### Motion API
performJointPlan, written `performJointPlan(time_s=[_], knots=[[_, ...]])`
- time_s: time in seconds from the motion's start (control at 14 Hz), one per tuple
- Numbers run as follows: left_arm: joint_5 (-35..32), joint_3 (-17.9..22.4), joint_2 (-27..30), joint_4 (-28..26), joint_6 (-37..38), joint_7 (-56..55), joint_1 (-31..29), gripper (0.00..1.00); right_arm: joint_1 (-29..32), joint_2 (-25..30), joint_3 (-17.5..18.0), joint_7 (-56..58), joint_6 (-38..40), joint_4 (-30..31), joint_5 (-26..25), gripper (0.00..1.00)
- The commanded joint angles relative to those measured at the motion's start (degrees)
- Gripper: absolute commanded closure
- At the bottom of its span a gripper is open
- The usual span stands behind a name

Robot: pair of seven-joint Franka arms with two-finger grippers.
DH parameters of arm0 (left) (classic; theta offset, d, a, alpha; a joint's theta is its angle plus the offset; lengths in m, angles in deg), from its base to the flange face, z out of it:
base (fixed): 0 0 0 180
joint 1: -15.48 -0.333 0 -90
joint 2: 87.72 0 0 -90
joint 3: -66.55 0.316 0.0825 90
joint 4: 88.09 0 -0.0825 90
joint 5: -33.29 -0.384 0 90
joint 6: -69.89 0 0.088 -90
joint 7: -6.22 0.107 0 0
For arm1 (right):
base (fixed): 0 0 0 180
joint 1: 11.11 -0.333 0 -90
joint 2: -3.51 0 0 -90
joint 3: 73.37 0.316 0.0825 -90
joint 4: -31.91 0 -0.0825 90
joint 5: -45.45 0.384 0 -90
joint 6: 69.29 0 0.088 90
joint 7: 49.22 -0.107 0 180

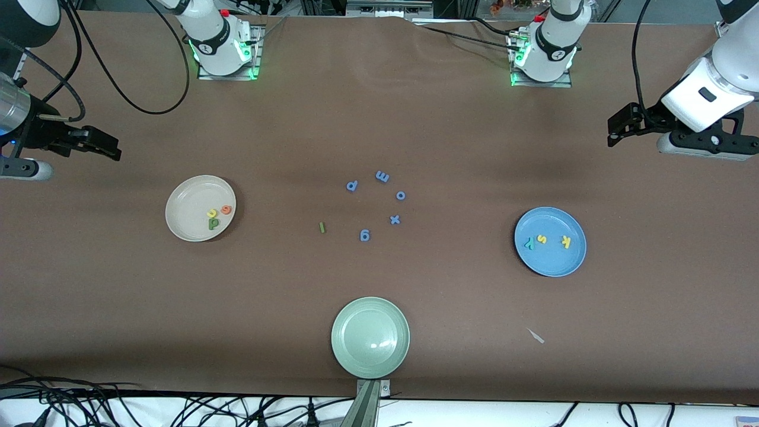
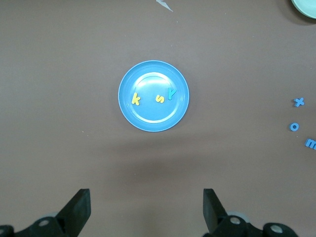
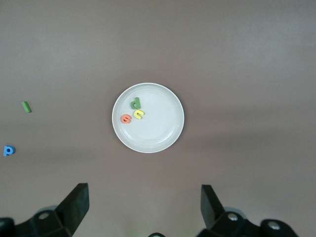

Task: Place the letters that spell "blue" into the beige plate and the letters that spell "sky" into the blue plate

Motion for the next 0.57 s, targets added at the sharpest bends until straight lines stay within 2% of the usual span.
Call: performJointPlan(time_s=[0.0,0.5], knots=[[0.9,-0.3,-0.7,1.8,1.4,1.2,-0.5,0.00,0.0,-0.8,0.1,-0.4,0.3,-1.4,-0.4,0.00],[0.8,-0.4,-0.8,1.8,1.4,1.2,-0.4,0.00,0.2,-0.8,0.0,-0.9,-0.2,-1.4,-0.3,0.00]])
